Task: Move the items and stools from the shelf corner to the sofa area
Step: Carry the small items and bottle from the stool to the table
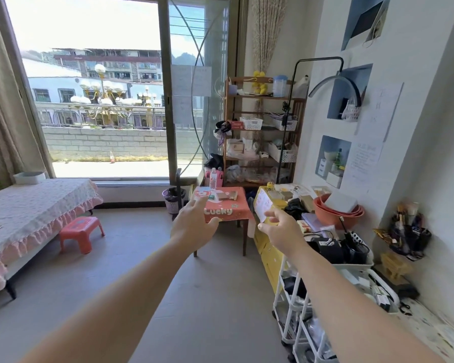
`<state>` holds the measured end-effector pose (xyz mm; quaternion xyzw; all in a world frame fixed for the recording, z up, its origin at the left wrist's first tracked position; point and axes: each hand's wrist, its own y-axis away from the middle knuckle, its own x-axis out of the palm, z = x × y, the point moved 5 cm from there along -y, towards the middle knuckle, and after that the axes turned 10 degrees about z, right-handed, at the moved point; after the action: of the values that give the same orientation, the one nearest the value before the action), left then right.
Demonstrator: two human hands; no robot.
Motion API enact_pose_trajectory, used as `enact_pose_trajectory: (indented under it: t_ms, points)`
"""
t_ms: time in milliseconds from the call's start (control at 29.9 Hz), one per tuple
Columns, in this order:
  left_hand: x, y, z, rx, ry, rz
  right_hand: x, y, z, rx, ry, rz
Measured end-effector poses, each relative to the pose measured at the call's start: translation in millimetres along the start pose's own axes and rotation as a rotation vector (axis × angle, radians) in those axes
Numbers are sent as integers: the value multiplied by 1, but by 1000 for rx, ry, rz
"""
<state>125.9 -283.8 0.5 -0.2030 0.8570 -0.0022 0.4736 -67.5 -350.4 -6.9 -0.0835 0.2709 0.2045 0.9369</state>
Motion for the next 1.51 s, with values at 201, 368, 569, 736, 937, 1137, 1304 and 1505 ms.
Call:
enact_pose_trajectory:
  t_ms: [201, 368, 569, 736, 937, 1137, 1304, 1505]
  points:
    - [40, -99, -12, -17, 5, -14, -21, -108, -32, -24, 13, 42]
    - [61, -150, -20, -31, -6, 9, -37, -160, -53, 4, -30, 44]
    - [85, -228, -17, -101, 62, -22, -60, -246, -77, 32, -81, 60]
    - [107, -277, 11, -131, 95, -7, -48, -312, -87, 44, -76, 90]
    - [107, -367, 55, -143, 73, -35, -11, -405, -77, -9, -19, 110]
    - [90, -474, 98, -101, 75, -44, 17, -512, -56, -16, 43, 103]
    - [84, -550, 128, -72, 56, -33, 41, -591, -53, 6, 60, 75]
    - [108, -620, 168, -115, 55, 22, 65, -668, -72, 68, 62, 95]
